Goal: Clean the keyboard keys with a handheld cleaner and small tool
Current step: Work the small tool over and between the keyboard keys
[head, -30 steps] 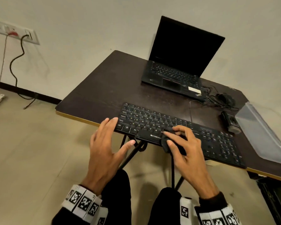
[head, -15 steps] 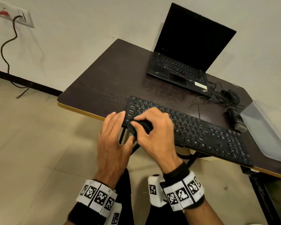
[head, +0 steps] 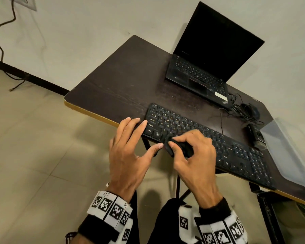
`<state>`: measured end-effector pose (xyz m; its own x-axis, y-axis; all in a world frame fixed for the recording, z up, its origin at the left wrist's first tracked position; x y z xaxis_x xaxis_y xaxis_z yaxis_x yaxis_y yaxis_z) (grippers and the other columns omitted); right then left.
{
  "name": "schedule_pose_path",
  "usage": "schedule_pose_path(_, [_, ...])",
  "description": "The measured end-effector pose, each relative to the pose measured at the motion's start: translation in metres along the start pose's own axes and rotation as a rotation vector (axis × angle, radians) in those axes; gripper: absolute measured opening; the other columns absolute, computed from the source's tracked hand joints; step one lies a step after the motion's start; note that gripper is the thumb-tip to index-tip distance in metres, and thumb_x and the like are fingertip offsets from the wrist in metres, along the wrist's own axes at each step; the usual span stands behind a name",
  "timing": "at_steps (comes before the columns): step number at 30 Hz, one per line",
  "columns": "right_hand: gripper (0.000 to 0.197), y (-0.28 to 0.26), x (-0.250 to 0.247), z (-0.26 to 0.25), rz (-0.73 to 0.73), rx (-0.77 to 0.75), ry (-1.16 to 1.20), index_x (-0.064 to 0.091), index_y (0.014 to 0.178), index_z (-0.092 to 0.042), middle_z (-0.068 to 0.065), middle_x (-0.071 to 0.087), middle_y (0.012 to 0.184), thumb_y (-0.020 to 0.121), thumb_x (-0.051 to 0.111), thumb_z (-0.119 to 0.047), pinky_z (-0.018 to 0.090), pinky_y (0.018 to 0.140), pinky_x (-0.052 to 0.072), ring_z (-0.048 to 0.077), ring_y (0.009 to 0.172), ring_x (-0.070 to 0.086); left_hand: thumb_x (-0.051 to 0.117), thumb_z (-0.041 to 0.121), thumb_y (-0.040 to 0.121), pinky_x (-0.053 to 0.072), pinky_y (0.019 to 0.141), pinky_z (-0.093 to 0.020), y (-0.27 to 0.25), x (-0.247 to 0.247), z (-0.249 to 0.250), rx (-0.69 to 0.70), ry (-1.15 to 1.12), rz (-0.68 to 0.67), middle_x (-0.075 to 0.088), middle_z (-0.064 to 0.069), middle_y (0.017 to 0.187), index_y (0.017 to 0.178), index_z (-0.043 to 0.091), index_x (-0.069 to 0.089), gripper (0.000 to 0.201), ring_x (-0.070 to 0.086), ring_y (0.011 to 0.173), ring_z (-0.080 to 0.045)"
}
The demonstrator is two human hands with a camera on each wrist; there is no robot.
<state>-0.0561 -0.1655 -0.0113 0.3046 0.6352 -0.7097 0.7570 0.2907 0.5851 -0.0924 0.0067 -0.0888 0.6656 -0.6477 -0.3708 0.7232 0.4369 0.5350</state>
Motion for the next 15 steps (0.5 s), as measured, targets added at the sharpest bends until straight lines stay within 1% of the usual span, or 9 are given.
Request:
schedule_pose_path(2, [0.009, 0.0, 0.003, -0.003, 0.026, 0.003, 0.026, 0.074, 0.085, -0.02, -0.011, 0.066, 0.088, 0.084, 0.082, -0.015, 0.043, 0.082, 0.05, 0.009, 0.082, 0.061, 0.068, 0.057, 0.086, 0.042, 0.108, -0.038, -0.001, 0.0, 0.0, -0.014, -0.003, -0.002, 0.056, 0.005, 0.151, 0.144, 0.02, 0.062, 0.07, 0.04, 0.15, -0.017])
schedule_pose_path(5, [0.012, 0.007, 0.021, -0.024, 0.012, -0.056, 0.06, 0.071, 0.085, -0.018, -0.011, 0.064, 0.088, 0.085, 0.081, -0.012, 0.033, 0.088, 0.044, 0.005, 0.084, 0.058, 0.075, 0.041, 0.085, 0.048, 0.102, -0.045, -0.003, 0.001, -0.003, -0.011, 0.035, -0.02, 0.054, 0.007, 0.154, 0.147, 0.021, 0.059, 0.067, 0.037, 0.152, -0.016])
schedule_pose_path(6, [0.012, 0.007, 0.024, -0.026, 0.0, -0.066, 0.059, 0.07, 0.085, -0.019, -0.01, 0.064, 0.088, 0.086, 0.08, -0.012, 0.031, 0.088, 0.042, 0.005, 0.084, 0.057, 0.076, 0.039, 0.084, 0.049, 0.099, -0.048, -0.003, 0.001, -0.004, -0.006, 0.056, -0.026, 0.054, 0.007, 0.154, 0.146, 0.022, 0.06, 0.067, 0.037, 0.152, -0.015])
schedule_pose_path(7, [0.012, 0.007, 0.023, -0.023, -0.012, -0.069, 0.051, 0.07, 0.085, -0.019, -0.01, 0.064, 0.088, 0.086, 0.08, -0.013, 0.031, 0.089, 0.041, 0.006, 0.084, 0.058, 0.076, 0.043, 0.085, 0.049, 0.096, -0.049, -0.002, 0.0, -0.005, -0.001, 0.074, -0.021, 0.055, 0.008, 0.153, 0.146, 0.022, 0.06, 0.066, 0.038, 0.152, -0.015])
schedule_pose_path(8, [0.011, 0.005, 0.018, -0.015, -0.013, -0.059, 0.033, 0.07, 0.084, -0.019, -0.01, 0.064, 0.087, 0.086, 0.08, -0.014, 0.032, 0.089, 0.041, 0.007, 0.084, 0.058, 0.074, 0.05, 0.085, 0.049, 0.096, -0.049, -0.001, -0.001, -0.004, 0.002, 0.081, -0.008, 0.056, 0.008, 0.152, 0.144, 0.023, 0.062, 0.066, 0.04, 0.151, -0.015])
schedule_pose_path(10, [0.008, -0.001, 0.001, 0.01, 0.025, 0.008, -0.001, 0.072, 0.084, -0.019, -0.01, 0.065, 0.087, 0.085, 0.08, -0.017, 0.041, 0.088, 0.045, 0.01, 0.082, 0.06, 0.072, 0.062, 0.084, 0.047, 0.099, -0.049, 0.0, -0.001, -0.003, -0.006, 0.069, 0.013, 0.058, 0.008, 0.15, 0.141, 0.023, 0.065, 0.069, 0.042, 0.15, -0.016])
schedule_pose_path(12, [0.007, -0.003, -0.01, 0.024, 0.07, 0.056, 0.012, 0.073, 0.084, -0.019, -0.01, 0.066, 0.086, 0.085, 0.079, -0.02, 0.05, 0.083, 0.05, 0.01, 0.081, 0.06, 0.073, 0.064, 0.084, 0.046, 0.103, -0.048, -0.001, 0.001, -0.002, -0.019, 0.042, 0.018, 0.058, 0.008, 0.149, 0.14, 0.022, 0.065, 0.07, 0.042, 0.15, -0.017])
schedule_pose_path(13, [0.006, -0.002, -0.008, 0.021, 0.075, 0.052, 0.032, 0.073, 0.083, -0.019, -0.011, 0.066, 0.086, 0.085, 0.079, -0.019, 0.052, 0.082, 0.05, 0.008, 0.081, 0.06, 0.072, 0.063, 0.084, 0.046, 0.104, -0.048, -0.001, 0.001, -0.002, -0.018, 0.033, 0.016, 0.058, 0.007, 0.149, 0.14, 0.021, 0.065, 0.07, 0.041, 0.15, -0.017])
schedule_pose_path(15, [0.008, 0.004, 0.008, 0.0, 0.056, 0.018, 0.085, 0.073, 0.082, -0.019, -0.011, 0.066, 0.086, 0.086, 0.08, -0.018, 0.05, 0.083, 0.051, 0.007, 0.083, 0.061, 0.07, 0.06, 0.086, 0.047, 0.104, -0.048, -0.001, 0.001, -0.002, -0.005, 0.037, 0.008, 0.058, 0.006, 0.15, 0.142, 0.02, 0.064, 0.069, 0.041, 0.15, -0.018])
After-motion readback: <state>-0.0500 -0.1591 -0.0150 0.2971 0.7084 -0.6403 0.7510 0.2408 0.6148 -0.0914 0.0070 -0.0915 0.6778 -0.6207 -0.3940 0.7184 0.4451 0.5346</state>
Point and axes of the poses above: each hand's wrist, its own y-axis towards the middle knuckle, its own x-axis out of the palm, z = x × y, the point moved 7 cm from there along y, towards the middle knuckle
